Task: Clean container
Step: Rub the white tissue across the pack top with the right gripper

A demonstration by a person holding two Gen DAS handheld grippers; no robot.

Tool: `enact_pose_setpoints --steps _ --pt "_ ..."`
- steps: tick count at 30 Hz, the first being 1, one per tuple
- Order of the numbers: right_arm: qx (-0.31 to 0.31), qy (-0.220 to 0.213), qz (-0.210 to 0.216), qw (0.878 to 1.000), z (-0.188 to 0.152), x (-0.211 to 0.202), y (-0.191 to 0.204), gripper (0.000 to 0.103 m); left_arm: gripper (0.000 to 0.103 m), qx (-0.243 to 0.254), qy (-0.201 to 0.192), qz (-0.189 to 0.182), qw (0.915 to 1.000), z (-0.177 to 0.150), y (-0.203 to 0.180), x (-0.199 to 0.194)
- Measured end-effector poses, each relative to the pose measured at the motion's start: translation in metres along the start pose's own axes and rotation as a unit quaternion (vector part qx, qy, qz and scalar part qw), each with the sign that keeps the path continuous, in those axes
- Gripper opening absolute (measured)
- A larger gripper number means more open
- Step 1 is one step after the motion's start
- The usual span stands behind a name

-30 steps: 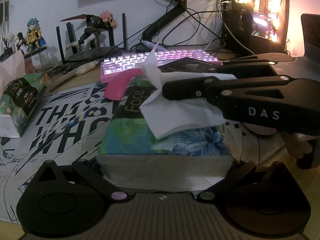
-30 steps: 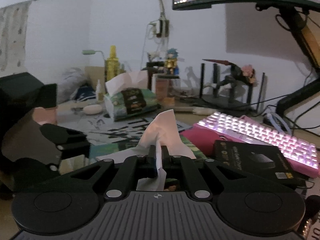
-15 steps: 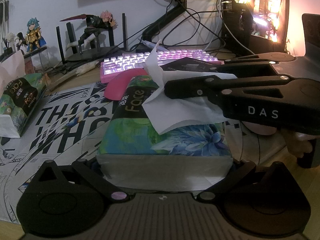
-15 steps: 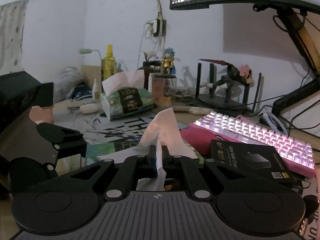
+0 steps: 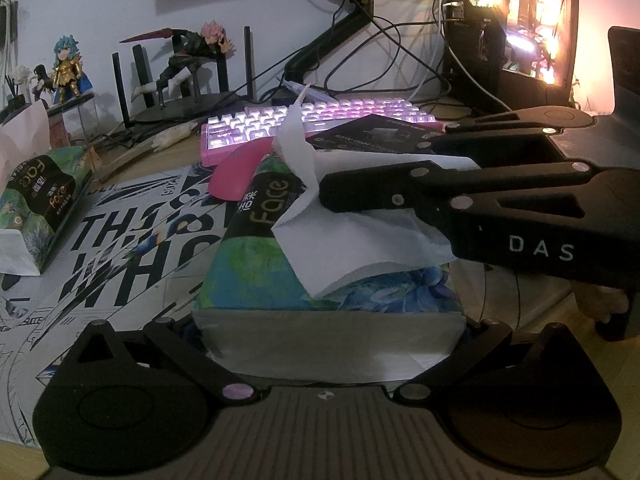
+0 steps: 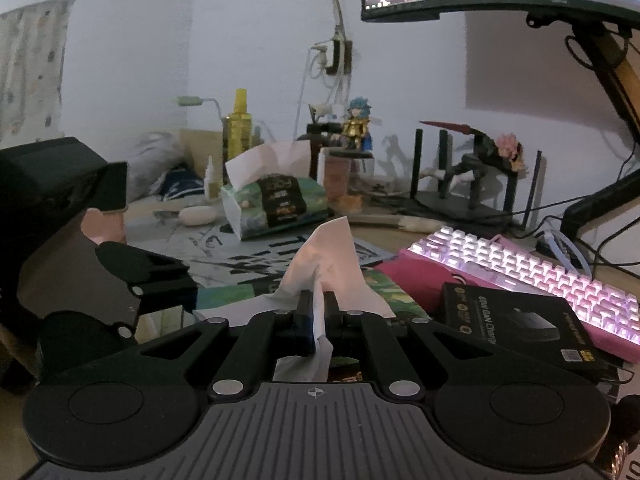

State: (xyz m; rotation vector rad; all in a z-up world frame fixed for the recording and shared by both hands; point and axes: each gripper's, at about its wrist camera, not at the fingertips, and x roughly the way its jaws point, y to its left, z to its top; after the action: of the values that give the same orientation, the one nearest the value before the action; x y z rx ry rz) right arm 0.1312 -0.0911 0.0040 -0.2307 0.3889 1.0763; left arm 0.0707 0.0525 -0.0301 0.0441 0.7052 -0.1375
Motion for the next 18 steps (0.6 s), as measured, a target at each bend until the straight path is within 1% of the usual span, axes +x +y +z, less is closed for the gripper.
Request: enact_pose_setpoints --steps 18 --pt "-0.009 -0.001 0.024 1.000 0.0010 -0.0006 0.0056 0.006 0.103 0.000 0.000 0.000 1.0000 -0.0001 0.0001 0.0000"
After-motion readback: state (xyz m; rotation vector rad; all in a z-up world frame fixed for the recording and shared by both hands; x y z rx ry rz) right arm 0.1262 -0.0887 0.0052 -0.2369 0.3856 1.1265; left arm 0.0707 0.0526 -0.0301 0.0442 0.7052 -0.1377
